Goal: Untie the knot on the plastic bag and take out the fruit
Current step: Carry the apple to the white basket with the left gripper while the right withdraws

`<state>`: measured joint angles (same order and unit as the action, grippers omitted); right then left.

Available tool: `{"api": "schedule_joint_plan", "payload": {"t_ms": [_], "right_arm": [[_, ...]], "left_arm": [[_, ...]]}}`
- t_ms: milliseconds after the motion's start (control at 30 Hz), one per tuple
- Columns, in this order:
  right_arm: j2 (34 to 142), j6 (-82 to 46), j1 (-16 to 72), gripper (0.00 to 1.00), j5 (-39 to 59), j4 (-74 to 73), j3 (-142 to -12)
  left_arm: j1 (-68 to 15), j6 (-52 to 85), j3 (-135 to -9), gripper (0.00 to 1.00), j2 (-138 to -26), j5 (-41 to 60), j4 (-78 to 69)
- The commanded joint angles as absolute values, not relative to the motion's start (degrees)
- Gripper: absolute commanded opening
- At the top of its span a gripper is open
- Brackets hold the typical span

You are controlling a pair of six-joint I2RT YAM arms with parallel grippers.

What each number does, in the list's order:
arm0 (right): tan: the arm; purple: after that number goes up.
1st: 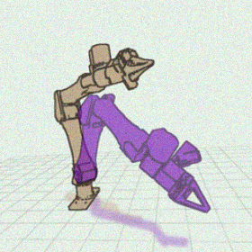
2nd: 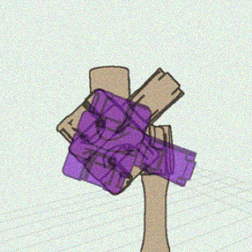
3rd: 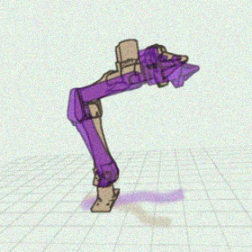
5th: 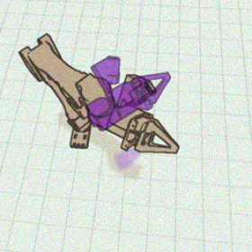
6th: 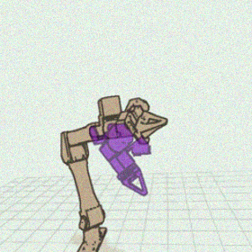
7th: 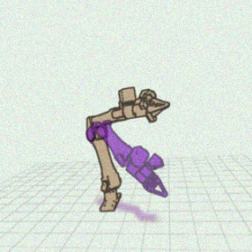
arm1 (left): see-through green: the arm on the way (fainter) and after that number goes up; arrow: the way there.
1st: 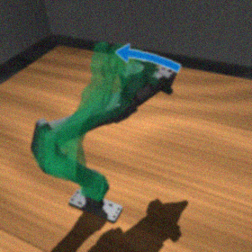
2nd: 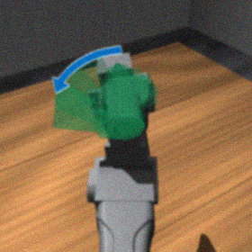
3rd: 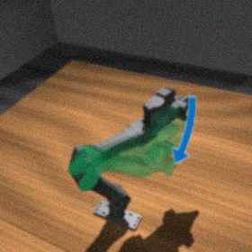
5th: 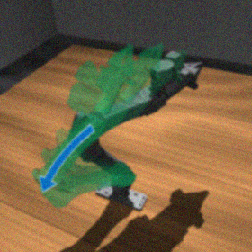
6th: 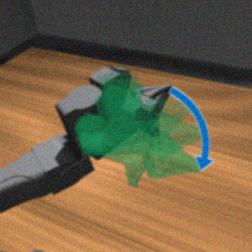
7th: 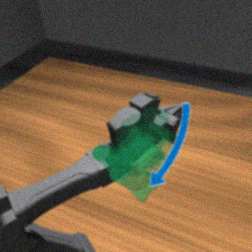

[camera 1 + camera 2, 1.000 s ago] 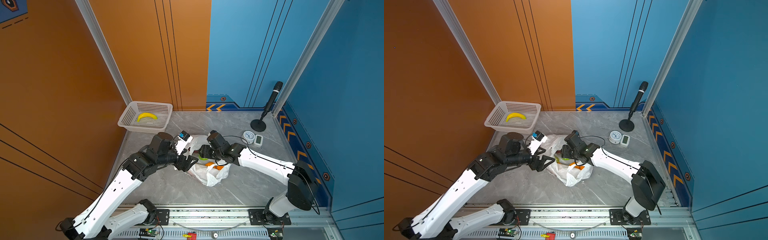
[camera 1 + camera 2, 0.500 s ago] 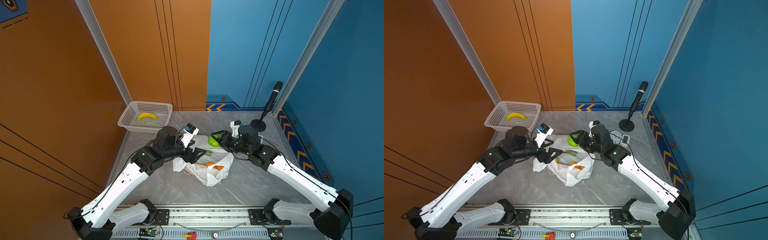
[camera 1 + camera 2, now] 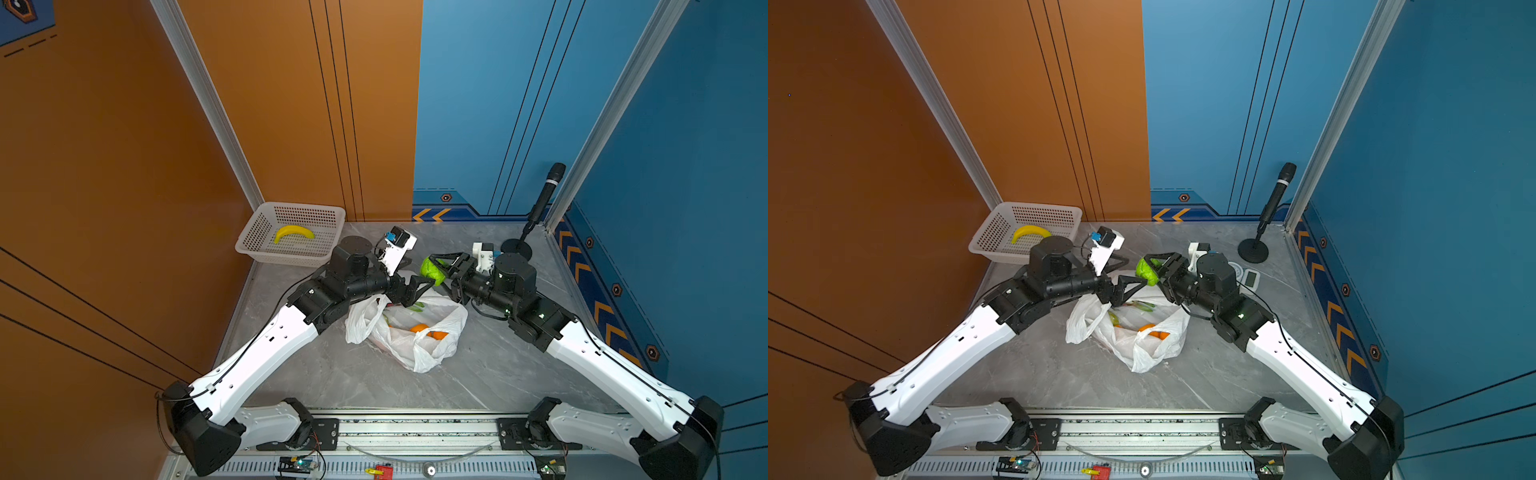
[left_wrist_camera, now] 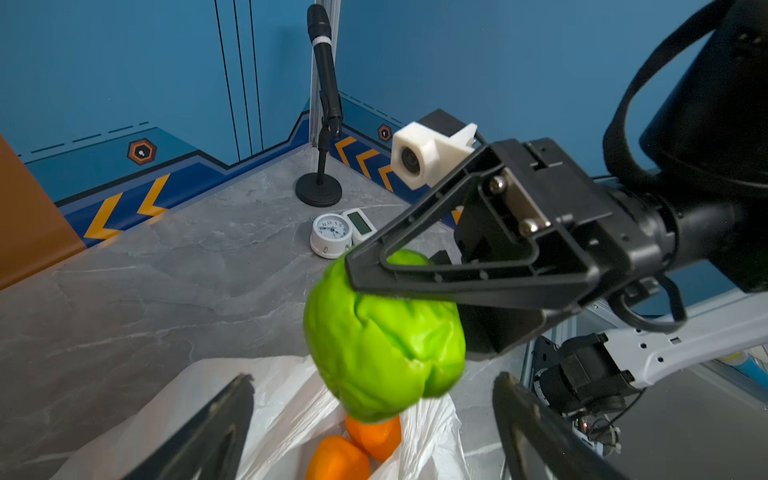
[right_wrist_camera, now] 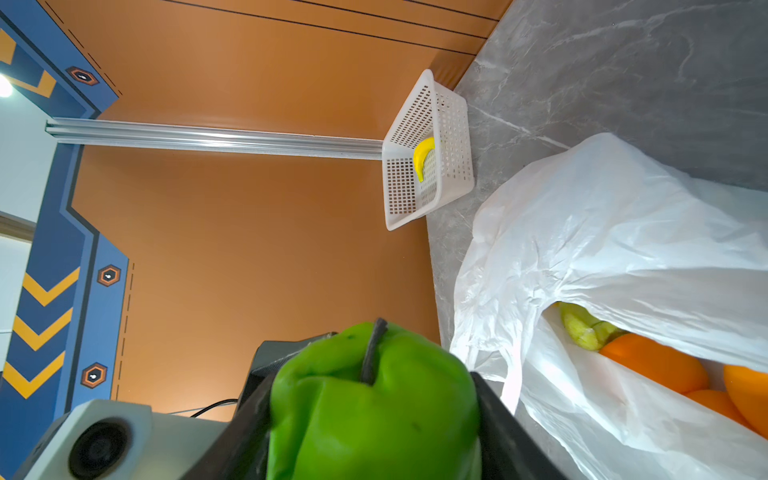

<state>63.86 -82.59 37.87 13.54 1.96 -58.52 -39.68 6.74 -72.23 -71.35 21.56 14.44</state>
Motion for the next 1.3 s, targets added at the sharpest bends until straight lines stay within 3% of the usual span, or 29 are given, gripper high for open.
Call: {"api": "schedule_joint_plan", "payload": {"t_ms": [0, 133, 433, 500, 700, 733, 933, 1267], "right_arm": [[63.2, -85.0, 38.3, 0.45, 14.0, -1.7, -57.8], [62.8, -85.8, 38.6, 0.45, 13.9, -1.9, -57.8], [60.7, -86.0, 39.2, 0.50, 12.1, -1.3, -55.5], [60.4, -85.7, 39.0, 0.57, 11.5, -1.3, -55.2], [59.3, -83.4, 38.3, 0.93, 9.4, 2.7, -56.6], [59.0, -82.7, 38.1, 0.95, 8.8, 3.5, -57.0], [57.9, -78.4, 36.5, 1.00, 5.8, 6.8, -59.5], [65.0, -61.9, 35.9, 0.99, 2.3, 18.3, -70.3]], "left_arm": [[-40.7, 7.8, -75.1, 0.91, -73.4, 24.0, 11.4], [-41.2, 7.8, -76.0, 0.90, -75.9, 23.4, 10.5], [-41.3, 10.2, -78.0, 0.61, -79.8, 22.2, 8.2], [-41.3, 10.3, -79.7, 0.58, -80.5, 19.8, 10.2], [-40.8, 9.9, -83.4, 0.53, -81.3, 13.9, 14.9], [-40.3, 10.1, -83.8, 0.53, -81.3, 13.4, 15.0], [-35.2, 10.7, -86.4, 0.52, -82.6, 12.7, 16.5], [-20.7, 11.5, -96.7, 0.49, -91.7, 12.6, 21.4]]}}
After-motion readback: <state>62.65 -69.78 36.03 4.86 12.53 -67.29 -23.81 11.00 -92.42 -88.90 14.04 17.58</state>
